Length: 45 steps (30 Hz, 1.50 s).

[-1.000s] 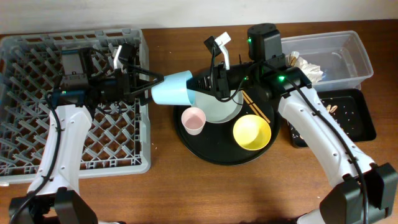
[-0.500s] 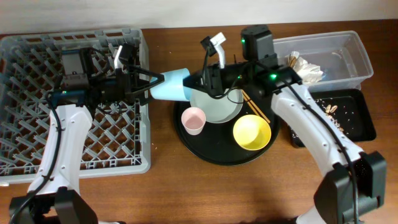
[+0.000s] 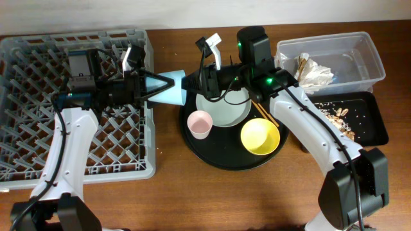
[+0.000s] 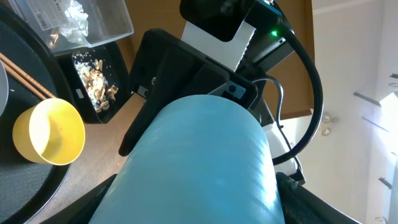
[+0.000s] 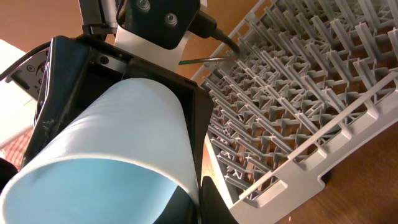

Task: Sort waste into correct bins and load items into the dishwasher rack
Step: 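Lift the blue cup toward the left gripper and hand it over, then place the blue cup upside down in the dish rack with the left gripper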

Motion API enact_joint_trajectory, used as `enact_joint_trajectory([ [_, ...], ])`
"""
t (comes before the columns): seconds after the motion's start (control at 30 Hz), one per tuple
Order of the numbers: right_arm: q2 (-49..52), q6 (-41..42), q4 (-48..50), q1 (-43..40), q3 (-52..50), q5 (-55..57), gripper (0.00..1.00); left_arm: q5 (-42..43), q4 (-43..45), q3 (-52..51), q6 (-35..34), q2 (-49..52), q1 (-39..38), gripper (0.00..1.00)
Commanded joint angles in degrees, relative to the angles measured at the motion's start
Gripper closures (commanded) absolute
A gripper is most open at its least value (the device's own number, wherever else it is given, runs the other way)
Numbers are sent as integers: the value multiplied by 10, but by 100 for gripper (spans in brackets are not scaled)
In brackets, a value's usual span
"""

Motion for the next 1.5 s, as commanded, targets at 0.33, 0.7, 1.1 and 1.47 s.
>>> enact_joint_trajectory([
  [0.33,15,-2,-26,-3,-2,-14,32,21,33,11,-1,-16,7,38],
  [0.7,-61,-22,-134,-162,-2,-46,2,16,225,11,-1,-16,81,44],
  [1.1,-66,-130,-366,-219,-2,105,2,-461,79,11,43,-16,126,44],
  [1.47,-66,-134,-411,-219,-2,218,2,-779,-237,56,206,-80,77,44],
])
